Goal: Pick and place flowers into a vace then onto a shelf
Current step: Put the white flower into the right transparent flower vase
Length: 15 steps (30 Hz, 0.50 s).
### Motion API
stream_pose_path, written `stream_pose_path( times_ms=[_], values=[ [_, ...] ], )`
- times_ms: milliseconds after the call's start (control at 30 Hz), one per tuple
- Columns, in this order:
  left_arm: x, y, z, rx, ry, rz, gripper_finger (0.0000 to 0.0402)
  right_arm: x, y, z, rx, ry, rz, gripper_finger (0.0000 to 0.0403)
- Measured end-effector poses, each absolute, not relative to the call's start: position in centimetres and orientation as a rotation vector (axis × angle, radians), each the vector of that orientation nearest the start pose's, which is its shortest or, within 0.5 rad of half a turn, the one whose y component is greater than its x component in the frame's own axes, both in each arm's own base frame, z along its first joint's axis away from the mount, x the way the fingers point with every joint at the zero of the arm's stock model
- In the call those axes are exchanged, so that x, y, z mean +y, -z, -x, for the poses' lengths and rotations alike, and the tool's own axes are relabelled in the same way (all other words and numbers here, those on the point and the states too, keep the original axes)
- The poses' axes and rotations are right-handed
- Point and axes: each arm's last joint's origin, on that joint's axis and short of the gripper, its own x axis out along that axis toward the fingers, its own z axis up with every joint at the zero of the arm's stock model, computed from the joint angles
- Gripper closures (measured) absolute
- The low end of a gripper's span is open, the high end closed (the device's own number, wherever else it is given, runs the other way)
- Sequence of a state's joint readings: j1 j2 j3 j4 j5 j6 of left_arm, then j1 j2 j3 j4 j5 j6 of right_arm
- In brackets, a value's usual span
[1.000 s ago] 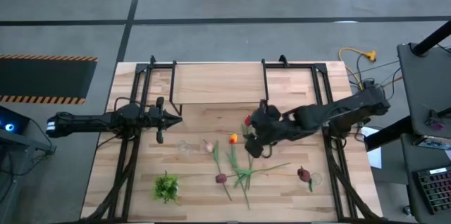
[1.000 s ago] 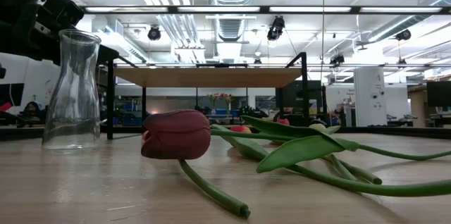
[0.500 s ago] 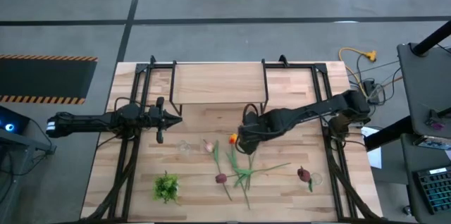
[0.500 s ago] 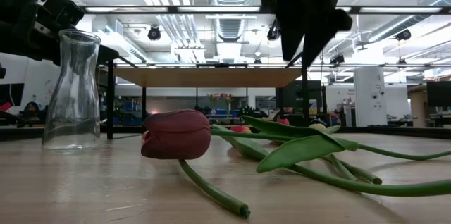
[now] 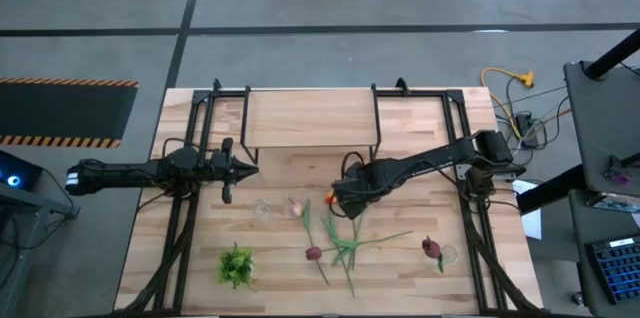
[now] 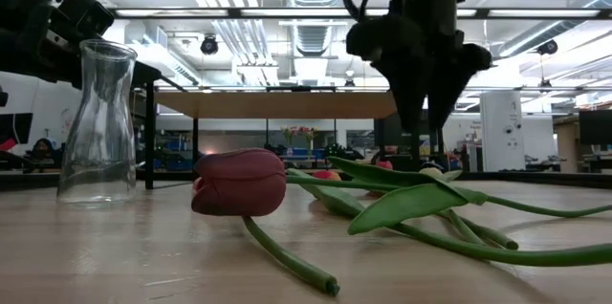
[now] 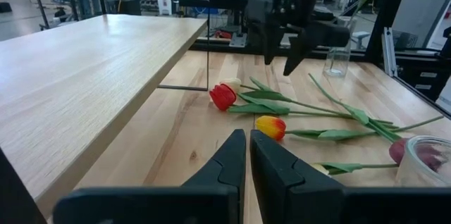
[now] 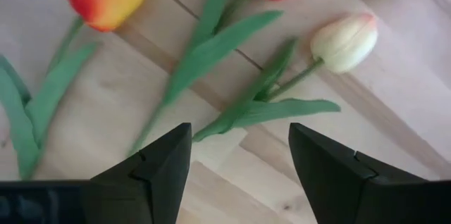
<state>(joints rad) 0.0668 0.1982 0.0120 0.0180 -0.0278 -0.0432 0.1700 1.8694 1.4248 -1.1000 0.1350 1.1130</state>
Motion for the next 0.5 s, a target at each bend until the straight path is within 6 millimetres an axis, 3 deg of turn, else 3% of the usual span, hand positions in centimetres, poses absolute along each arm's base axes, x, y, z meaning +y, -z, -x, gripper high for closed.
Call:
stream_pose_path(
  times_ms=[267,500],
  values=[
    [0.8,-15.3,-10.8,0.166,-0.098,0.046,0.0396,5.1,-18.9,-33.0,1.359,0.898,-0.701,0.0176],
    [0.8,-15.3,-10.8,0.166,-0.098,0.046,0.0396,4.6,-17.7,-33.4,1.300,0.881,-0.749,0.0177]
  ],
)
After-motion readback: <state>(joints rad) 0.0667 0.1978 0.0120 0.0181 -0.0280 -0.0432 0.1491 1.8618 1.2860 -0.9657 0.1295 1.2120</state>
